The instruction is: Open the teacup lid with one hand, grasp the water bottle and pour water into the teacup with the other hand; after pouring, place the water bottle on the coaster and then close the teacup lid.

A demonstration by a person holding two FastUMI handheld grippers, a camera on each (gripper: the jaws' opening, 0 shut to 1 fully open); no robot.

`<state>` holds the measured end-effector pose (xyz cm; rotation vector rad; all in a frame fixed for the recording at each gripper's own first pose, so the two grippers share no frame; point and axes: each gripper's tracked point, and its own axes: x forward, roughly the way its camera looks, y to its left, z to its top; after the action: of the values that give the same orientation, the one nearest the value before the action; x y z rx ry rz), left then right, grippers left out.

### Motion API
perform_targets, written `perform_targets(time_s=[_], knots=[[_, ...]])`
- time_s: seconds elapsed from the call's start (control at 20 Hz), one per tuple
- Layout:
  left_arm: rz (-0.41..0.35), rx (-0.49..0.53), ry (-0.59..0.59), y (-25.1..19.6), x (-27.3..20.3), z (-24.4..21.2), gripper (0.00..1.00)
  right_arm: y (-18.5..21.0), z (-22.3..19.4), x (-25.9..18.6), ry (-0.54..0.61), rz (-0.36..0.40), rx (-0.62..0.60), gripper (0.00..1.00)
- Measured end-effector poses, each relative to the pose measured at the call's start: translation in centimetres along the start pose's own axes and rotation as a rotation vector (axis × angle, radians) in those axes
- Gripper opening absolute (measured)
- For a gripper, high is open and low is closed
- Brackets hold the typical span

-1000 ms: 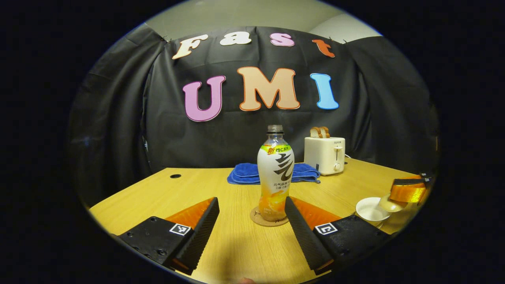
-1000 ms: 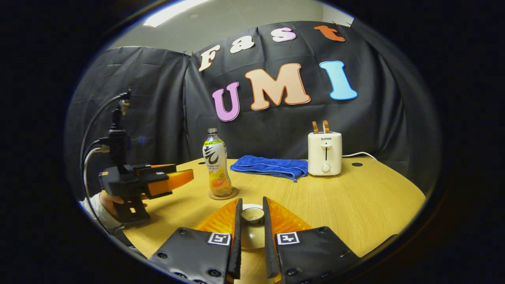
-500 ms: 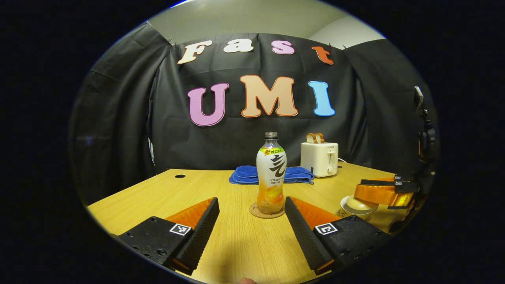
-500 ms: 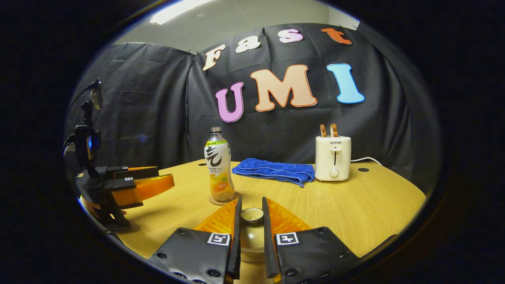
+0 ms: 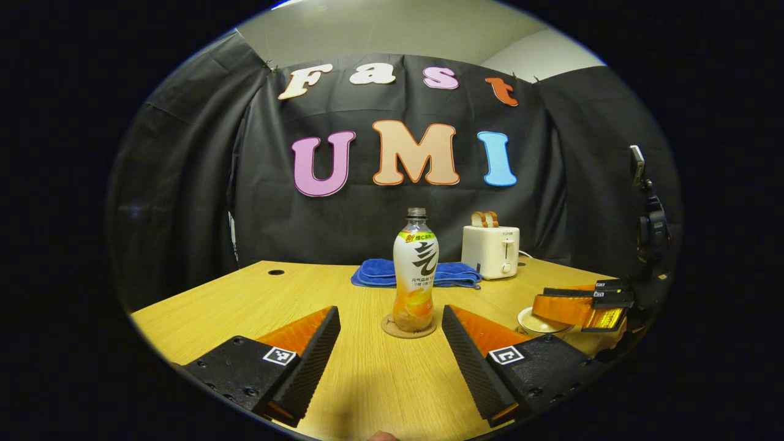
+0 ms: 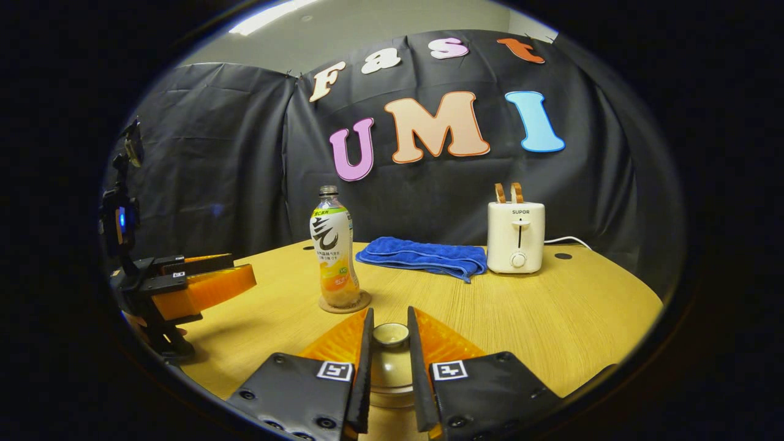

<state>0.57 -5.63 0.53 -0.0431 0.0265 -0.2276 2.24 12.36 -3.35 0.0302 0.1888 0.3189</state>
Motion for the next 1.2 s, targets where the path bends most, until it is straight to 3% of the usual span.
perform_targets(time_s=[0.25, 0.5, 0.95, 1.2], knots=[[-0.011, 0.013, -0.008, -0.6, -0.4, 0.3, 0.98, -0.3, 0.0, -0.5, 0.009, -0.001, 0.02, 0.38], [0.012, 0.024, -0.028, -0.7, -1.0, 0.5, 0.98, -1.1, 0.6, -2.0, -0.027, -0.023, 0.029, 1.0], [0.031, 0.045, -0.037, -2.1, -2.5, 0.0, 0.98, -6.4, 1.6, -6.7, -0.13, -0.223, 0.024, 1.0], [0.041, 0.074, -0.033, -2.5, -3.2, -0.5, 0.97, -7.3, 1.4, -8.3, -0.145, -0.266, 0.02, 1.0]])
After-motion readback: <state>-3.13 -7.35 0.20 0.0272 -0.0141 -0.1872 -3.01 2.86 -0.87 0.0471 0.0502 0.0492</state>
